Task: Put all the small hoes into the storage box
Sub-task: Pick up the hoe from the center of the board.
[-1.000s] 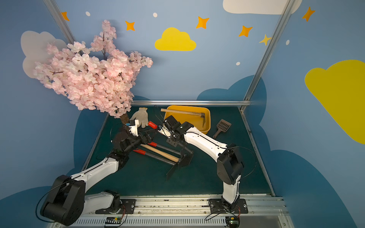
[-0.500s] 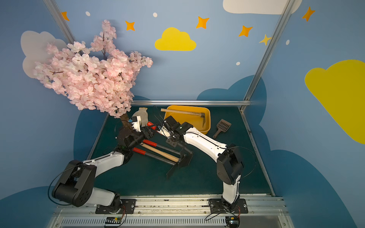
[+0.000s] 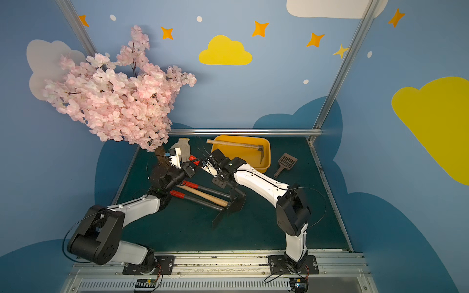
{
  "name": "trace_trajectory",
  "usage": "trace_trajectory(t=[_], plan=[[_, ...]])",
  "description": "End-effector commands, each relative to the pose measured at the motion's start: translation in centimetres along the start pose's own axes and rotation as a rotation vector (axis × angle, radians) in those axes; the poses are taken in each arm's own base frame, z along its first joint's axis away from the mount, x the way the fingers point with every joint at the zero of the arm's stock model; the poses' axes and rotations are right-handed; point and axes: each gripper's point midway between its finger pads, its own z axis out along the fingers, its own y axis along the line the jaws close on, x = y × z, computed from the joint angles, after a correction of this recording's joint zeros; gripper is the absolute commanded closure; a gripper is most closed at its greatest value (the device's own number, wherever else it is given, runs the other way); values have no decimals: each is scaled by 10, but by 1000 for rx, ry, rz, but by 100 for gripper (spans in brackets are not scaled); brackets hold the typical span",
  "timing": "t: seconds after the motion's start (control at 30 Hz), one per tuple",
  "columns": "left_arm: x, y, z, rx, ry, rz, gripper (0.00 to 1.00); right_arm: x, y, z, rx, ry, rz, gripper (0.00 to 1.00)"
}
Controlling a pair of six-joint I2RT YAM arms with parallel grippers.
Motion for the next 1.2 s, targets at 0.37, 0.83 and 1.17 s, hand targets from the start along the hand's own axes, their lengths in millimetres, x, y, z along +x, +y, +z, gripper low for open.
trace_trajectory(t=[0.37, 0.83, 1.17], plan=[[-13, 5, 32, 129, -135, -61, 97, 19, -48, -40, 97, -54, 280, 62], [-14, -30, 44, 115, -98, 86, 97, 110, -86, -42, 46, -30, 954, 69], [-5, -39, 47, 92, -67, 156, 97, 158, -35, 0, -82, 100, 1245, 67]])
